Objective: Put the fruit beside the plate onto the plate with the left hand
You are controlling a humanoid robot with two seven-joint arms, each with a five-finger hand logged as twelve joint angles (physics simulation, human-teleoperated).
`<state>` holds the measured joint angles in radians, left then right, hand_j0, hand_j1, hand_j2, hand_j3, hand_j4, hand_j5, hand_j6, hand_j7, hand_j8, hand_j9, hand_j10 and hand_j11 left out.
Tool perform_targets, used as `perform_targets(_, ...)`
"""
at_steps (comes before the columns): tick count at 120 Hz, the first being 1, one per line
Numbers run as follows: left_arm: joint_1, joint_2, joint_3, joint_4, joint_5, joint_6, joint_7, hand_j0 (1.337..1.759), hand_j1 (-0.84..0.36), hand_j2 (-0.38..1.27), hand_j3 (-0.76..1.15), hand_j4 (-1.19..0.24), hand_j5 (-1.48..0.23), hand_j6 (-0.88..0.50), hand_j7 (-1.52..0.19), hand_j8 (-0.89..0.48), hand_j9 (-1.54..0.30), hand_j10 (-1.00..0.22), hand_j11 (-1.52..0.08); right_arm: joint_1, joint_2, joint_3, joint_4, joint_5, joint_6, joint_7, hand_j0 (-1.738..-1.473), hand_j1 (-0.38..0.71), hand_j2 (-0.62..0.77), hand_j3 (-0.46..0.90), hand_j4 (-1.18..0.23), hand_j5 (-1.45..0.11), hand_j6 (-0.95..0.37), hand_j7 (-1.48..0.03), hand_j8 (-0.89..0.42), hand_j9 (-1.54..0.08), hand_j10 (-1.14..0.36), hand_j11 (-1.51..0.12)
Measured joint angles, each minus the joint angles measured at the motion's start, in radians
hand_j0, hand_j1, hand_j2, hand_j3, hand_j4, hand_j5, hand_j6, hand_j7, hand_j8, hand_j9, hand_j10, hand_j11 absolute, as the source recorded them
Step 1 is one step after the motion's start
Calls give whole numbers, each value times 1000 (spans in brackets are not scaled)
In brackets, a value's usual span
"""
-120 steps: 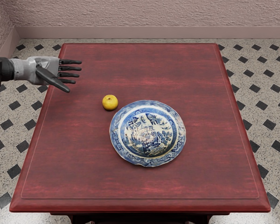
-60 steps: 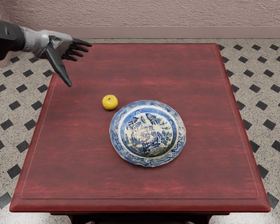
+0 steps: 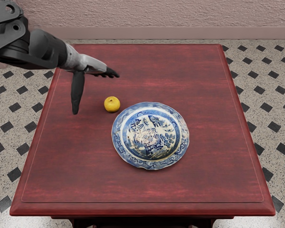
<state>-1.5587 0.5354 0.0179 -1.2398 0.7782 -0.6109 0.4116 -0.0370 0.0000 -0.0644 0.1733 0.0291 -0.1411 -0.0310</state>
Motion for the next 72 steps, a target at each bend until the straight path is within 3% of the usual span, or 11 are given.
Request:
perform_targets(29, -23, -12, 109, -78, 68, 36, -1, 1658, 349, 0, 0, -2, 0, -3, 0, -2, 0, -2, 0, 0, 0, 0, 0, 0, 0, 0, -1658, -314, -6, 0, -30, -38, -30, -38, -30, -38, -29, -38)
perform_targets(53, -25, -70, 126, -84, 77, 157, -1, 1658, 349, 0, 0, -2, 0, -3, 0, -2, 0, -1, 0, 0, 0, 0, 0, 0, 0, 0, -1658, -314, -6, 0, -30, -38, -30, -38, -30, -38, -29, -38)
perform_targets(72, -73, -129, 223, -69, 74, 286, -1, 1658, 349, 0, 0, -2, 0, -2, 0, -2, 0, -1, 0, 0, 0, 0, 0, 0, 0, 0, -1658, -314, -6, 0, -30, -38, -30, -38, -30, -38, -30, -38)
